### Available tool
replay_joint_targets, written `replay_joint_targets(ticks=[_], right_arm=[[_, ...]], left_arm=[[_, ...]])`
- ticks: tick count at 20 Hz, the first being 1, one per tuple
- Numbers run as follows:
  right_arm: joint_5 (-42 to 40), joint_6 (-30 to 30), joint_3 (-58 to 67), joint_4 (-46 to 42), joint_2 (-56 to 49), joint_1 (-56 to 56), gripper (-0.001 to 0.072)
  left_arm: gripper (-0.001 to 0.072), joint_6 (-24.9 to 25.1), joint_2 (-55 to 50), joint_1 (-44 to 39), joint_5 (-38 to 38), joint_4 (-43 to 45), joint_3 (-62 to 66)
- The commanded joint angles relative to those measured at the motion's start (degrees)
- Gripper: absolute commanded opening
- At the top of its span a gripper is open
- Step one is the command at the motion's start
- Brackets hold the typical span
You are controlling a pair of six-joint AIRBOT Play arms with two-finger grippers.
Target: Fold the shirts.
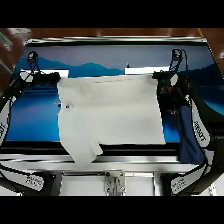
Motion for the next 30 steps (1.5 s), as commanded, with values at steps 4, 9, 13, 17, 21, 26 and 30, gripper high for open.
replay_joint_targets(ticks=[4, 9, 13, 17, 21, 26, 30], right_arm=[[-0.04, 0.79, 0.11, 0.0, -2.14, 0.07, 0.0078], [2.73, 0.72, 0.13, -0.37, -1.4, 0.0, 0.0078], [16.92, 0.09, 0.13, -7.13, 0.66, -0.07, 0.0078], [28.98, 0.59, 0.11, -6.4, -0.81, -0.42, 0.0078], [34.25, 1.7, 0.11, -6.8, -1.53, -1.03, 0.0078], [36.89, 3.32, 0.11, -5.05, -1.55, -2.89, 0.0078], [37.31, 3.43, 0.09, -2.4, -2.03, -2.84, 0.0078]], left_arm=[[0.0046, -0.02, -4.37, -0.79, 0.79, -6.73, 0.24], [0.0046, 1.7, -2.95, -0.17, -5.14, -6.54, 0.42], [0.0045, 5.35, -2.6, 2.08, -25.79, 0.63, 3.56], [0.0045, 3.06, -3.52, 2.69, -40.61, 4.35, 3.52], [0.0045, -0.55, -4.52, 2.69, -44.39, 7.08, 3.45], [0.0045, -0.55, -4.92, 2.12, -41.92, 7.04, 3.48], [0.0045, -1.51, -6.12, 2.05, -41.38, 7.04, 3.45]])
